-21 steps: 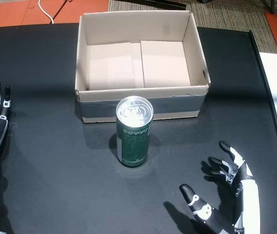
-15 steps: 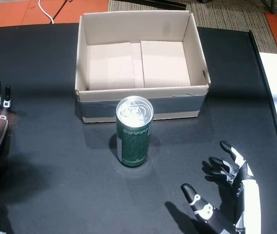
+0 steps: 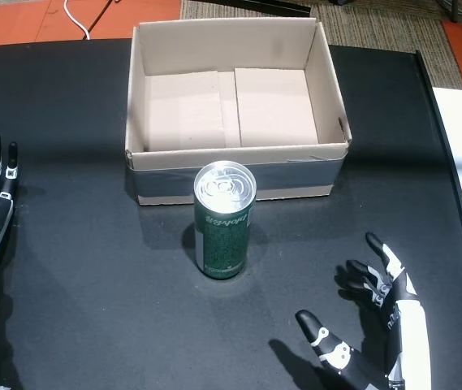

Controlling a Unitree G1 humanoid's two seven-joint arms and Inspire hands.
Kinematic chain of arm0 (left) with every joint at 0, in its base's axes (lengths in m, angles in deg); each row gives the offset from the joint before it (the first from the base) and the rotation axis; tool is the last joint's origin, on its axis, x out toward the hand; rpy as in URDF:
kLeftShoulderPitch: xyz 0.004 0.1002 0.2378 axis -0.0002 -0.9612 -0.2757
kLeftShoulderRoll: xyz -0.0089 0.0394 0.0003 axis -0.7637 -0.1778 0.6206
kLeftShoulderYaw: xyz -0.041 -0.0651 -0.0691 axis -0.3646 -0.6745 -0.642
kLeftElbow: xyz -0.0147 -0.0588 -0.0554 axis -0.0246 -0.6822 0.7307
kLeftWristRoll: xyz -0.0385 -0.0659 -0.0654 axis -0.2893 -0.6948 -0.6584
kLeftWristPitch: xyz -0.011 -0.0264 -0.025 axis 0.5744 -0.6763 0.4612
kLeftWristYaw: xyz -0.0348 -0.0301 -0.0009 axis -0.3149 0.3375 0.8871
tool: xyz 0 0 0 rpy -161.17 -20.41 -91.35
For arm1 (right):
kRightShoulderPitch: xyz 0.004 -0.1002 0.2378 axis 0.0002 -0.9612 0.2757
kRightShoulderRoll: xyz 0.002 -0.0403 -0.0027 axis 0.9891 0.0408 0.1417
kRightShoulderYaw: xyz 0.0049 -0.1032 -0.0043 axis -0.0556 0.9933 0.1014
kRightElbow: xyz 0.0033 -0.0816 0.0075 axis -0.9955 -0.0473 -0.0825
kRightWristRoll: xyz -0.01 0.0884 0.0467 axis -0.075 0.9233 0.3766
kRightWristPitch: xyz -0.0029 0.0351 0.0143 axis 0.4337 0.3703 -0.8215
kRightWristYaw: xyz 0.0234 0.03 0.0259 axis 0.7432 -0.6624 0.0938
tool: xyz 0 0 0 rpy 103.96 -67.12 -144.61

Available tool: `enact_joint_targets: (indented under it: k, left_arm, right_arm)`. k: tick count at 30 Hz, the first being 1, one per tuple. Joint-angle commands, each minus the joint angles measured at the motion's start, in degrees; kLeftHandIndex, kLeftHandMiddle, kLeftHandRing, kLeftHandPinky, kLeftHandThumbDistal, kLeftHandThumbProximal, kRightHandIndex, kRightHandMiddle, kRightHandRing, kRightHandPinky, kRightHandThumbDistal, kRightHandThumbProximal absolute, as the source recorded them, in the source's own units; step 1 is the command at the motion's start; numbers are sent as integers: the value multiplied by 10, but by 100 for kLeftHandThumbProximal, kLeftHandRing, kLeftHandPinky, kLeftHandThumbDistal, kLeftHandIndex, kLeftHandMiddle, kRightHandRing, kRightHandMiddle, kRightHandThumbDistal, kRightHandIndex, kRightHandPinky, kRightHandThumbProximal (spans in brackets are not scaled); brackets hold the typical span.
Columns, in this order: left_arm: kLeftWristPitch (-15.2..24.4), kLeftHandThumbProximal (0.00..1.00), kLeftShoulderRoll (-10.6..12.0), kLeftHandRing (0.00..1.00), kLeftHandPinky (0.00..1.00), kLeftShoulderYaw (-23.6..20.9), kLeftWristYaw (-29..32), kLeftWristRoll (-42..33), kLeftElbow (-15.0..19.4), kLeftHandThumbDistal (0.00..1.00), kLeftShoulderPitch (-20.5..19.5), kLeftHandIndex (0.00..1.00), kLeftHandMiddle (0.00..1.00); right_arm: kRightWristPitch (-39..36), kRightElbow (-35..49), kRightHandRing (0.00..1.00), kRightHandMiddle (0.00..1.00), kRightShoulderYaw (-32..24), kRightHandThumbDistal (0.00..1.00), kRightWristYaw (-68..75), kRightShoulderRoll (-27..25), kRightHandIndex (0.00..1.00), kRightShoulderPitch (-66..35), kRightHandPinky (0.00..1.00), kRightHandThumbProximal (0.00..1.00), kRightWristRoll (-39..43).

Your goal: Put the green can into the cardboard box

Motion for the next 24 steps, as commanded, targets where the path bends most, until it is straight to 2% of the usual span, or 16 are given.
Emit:
enact_joint_targets:
  k: [1,7,9,15,18,24]
  left_arm:
    - [1,54,3,62,75,4,-9,10,-10,0,-15,52,52]
    - [-2,54,4,64,78,1,-13,6,-10,0,-13,52,53]
    - [-1,54,5,65,77,1,-16,6,-10,0,-12,52,53]
    - [0,56,7,67,79,3,-12,9,-10,0,-11,53,56]
    - [0,55,7,65,78,3,-13,9,-10,0,-12,53,54]
    - [3,54,9,64,75,2,-24,8,-10,0,-9,50,52]
  right_arm:
    - [7,8,87,81,9,100,2,-6,73,9,92,54,-16]
    - [18,17,88,83,20,100,57,-18,72,28,93,60,-64]
    - [22,15,91,85,27,100,55,-23,76,38,96,57,-68]
    - [45,3,95,90,35,100,-74,-23,79,85,97,58,-2]
    - [83,5,94,90,24,100,-159,-16,81,106,96,52,52]
    - [155,8,96,92,2,100,-291,-15,85,137,97,53,118]
